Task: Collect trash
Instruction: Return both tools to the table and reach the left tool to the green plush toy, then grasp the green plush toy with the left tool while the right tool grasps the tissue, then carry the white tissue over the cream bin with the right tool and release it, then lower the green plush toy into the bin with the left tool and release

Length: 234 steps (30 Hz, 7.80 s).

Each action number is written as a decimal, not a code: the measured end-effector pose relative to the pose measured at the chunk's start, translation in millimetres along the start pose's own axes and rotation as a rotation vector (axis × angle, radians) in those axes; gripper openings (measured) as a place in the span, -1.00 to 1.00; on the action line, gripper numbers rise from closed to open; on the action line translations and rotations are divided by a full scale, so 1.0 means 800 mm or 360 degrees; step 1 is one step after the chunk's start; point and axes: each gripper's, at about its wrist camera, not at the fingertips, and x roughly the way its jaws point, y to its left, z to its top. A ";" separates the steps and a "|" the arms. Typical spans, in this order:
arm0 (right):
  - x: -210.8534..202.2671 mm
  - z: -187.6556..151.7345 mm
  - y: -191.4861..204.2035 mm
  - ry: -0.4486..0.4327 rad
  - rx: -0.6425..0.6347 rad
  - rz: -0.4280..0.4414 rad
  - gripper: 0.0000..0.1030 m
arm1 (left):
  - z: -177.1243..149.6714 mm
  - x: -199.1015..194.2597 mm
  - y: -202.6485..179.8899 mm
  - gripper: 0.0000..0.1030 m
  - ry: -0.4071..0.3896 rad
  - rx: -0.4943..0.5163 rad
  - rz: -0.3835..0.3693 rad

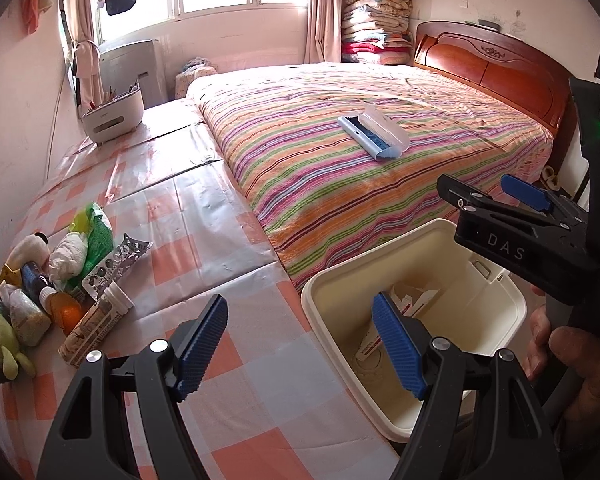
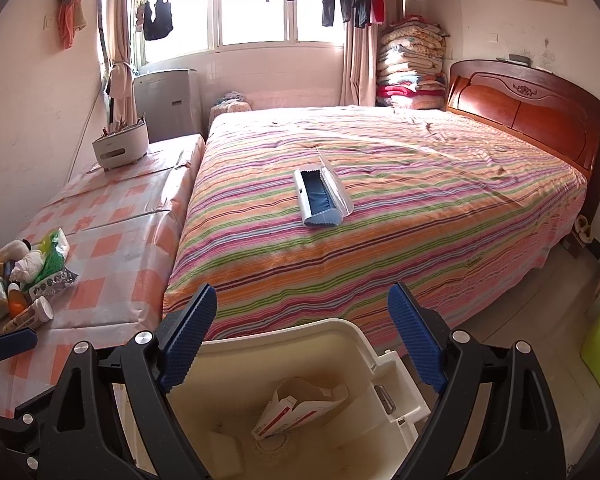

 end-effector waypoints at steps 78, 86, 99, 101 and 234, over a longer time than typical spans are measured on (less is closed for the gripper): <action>0.070 -0.012 0.351 0.0344 -0.0520 0.0743 0.67 | -0.082 -0.053 0.423 0.06 0.0019 -0.0694 0.0733; 0.067 0.010 0.403 0.0280 -0.0575 0.0854 0.67 | -0.079 -0.058 0.416 -0.04 -0.0027 -0.0700 0.0700; 0.135 0.003 0.474 0.0484 -0.0648 0.0875 0.01 | -0.080 -0.080 0.410 -0.04 -0.0128 -0.0719 0.0677; 0.141 -0.002 0.473 0.0511 -0.0649 0.0890 -0.24 | -0.081 -0.083 0.408 -0.04 -0.0140 -0.0718 0.0677; -0.025 -0.051 -0.079 0.0017 0.0398 -0.0072 0.50 | 0.012 0.015 -0.101 0.09 -0.0127 0.0280 -0.0031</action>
